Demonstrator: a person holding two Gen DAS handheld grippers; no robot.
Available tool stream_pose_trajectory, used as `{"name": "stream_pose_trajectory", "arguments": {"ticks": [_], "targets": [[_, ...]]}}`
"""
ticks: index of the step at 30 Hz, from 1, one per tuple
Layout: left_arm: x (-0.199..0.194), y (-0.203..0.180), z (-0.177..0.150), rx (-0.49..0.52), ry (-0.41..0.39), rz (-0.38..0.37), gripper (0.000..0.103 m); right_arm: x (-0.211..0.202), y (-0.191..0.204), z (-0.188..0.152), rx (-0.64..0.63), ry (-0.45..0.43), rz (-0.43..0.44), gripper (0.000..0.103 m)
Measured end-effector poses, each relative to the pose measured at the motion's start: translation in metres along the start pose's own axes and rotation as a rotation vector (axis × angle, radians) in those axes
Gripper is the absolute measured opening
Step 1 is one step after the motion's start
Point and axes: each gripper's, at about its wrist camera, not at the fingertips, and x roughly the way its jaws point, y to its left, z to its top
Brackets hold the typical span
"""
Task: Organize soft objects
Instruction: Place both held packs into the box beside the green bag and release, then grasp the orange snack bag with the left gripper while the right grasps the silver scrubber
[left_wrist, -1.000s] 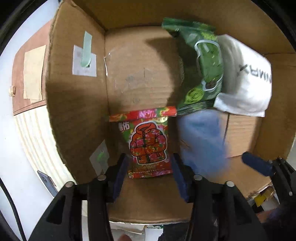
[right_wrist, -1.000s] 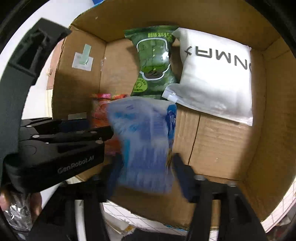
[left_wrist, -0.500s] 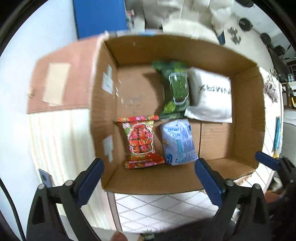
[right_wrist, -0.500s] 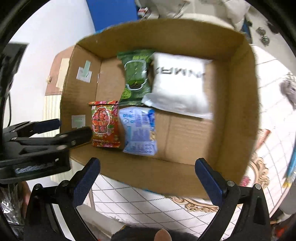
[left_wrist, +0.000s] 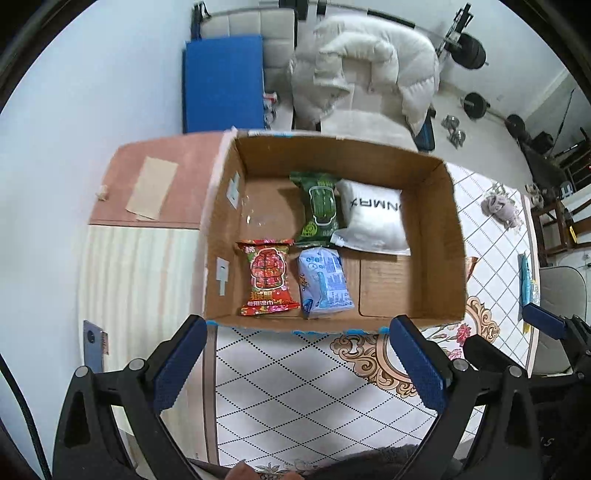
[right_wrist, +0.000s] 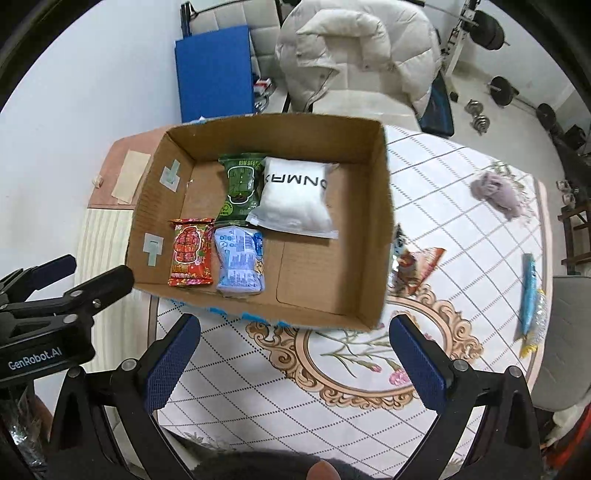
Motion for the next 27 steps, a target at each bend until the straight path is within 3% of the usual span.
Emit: {"name": "stream_pose_trajectory", "arguments": {"ticks": [7, 15, 19, 22, 24, 27], "targets": [[-0.044, -0.004, -0.015, 0.006, -0.107, 0.027, 0.103, -0.042, -0.004, -0.021, 0.016, -0.08, 0.003, 0.103], [-0.068, -0.016, -0.02, 0.001, -0.124, -0.007, 0.103, -0.07, -0.003, -0.033, 0.007, -0.114, 0.054, 0.103], [-0.071, -0.046, -0.011, 0.043, -0.153, 0.014, 0.103, -0.075, -0.023, -0.037, 0.03, -0.122, 0.082, 0.103], [-0.06, -0.086, 0.002, 0.1, -0.148, 0.007, 0.103, -0.076, -0.063, -0.04, 0.107, -0.125, 0.08, 0.103], [-0.043, -0.121, 0.012, 0.147, -0.129, -0.016, 0.103, -0.074, -0.112, -0.043, 0.197, -0.116, 0.062, 0.103], [-0.001, -0.186, 0.03, 0.286, -0.041, -0.022, 0.103, -0.067, -0.187, -0.049, 0.332, -0.088, 0.01, 0.103]]}}
